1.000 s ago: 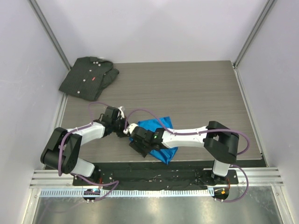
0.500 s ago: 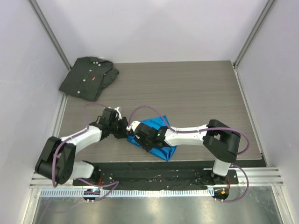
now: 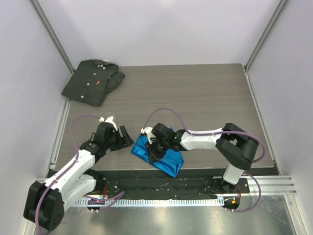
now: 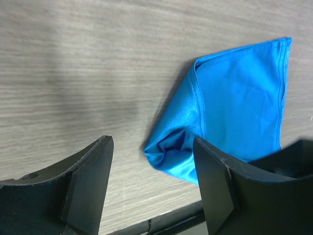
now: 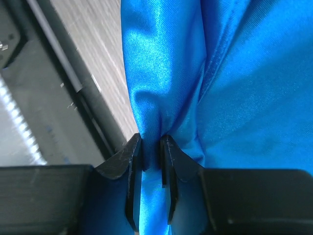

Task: Fold the napkin, place the utensils inside, and roll it up
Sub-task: Roll the napkin with the utensil

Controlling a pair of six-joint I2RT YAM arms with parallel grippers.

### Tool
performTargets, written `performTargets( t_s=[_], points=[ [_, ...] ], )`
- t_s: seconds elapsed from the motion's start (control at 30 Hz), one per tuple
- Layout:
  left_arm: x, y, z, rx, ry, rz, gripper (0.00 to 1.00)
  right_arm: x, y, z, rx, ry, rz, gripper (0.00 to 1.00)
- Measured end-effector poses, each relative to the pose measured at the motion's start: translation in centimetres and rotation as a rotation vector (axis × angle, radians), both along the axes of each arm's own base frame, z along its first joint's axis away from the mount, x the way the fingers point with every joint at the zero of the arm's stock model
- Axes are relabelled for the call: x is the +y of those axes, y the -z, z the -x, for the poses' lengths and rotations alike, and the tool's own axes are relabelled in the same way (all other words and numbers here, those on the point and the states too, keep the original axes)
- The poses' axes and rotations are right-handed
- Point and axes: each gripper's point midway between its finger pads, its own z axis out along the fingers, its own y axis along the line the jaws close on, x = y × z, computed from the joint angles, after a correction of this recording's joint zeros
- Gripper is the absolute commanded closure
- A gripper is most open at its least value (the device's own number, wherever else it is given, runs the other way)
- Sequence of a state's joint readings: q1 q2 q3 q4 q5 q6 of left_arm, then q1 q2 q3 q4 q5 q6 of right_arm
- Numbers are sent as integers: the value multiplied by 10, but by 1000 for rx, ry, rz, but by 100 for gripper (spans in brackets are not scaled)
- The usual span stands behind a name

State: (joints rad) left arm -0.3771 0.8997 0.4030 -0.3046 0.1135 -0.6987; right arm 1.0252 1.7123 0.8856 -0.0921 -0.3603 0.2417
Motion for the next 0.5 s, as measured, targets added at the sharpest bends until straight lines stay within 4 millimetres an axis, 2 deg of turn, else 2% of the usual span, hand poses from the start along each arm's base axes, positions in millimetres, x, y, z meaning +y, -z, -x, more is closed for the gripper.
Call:
performTargets(
  t_s=[0.3,0.5],
  points=[
    [-16,4,7,11,72,75,27,-10,1,1,238,-26,-83,84],
    [-26,14,6,43,112,108,32,-11,2,0,330,-45,-116,84]
  ],
)
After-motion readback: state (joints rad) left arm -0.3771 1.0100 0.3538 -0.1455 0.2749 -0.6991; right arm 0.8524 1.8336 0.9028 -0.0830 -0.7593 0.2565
